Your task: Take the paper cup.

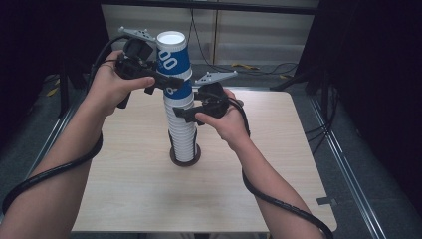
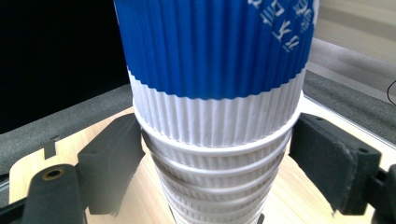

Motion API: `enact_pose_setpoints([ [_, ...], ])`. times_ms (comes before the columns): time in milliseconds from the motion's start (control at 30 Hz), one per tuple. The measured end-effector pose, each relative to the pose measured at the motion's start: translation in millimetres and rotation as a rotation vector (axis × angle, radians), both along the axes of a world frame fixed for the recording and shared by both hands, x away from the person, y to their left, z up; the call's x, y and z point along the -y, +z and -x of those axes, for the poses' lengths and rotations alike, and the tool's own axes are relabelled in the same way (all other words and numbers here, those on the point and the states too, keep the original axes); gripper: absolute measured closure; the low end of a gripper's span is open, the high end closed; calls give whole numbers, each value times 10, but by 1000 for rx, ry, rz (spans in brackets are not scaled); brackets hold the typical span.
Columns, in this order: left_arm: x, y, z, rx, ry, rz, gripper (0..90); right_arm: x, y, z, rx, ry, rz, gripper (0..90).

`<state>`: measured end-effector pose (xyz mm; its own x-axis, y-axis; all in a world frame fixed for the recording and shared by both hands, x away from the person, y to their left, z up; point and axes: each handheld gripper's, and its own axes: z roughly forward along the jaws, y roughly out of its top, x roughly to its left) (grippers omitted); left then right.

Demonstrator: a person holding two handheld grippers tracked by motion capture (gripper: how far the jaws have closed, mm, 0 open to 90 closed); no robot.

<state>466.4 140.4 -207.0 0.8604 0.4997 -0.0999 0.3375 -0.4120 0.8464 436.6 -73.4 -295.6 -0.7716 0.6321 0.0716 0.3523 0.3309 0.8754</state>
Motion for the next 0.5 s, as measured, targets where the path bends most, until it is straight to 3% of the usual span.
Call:
enact_pose_setpoints([
  [500,-29,130,20,6,4,-4,226,13,1,24,5,-7,6,170],
])
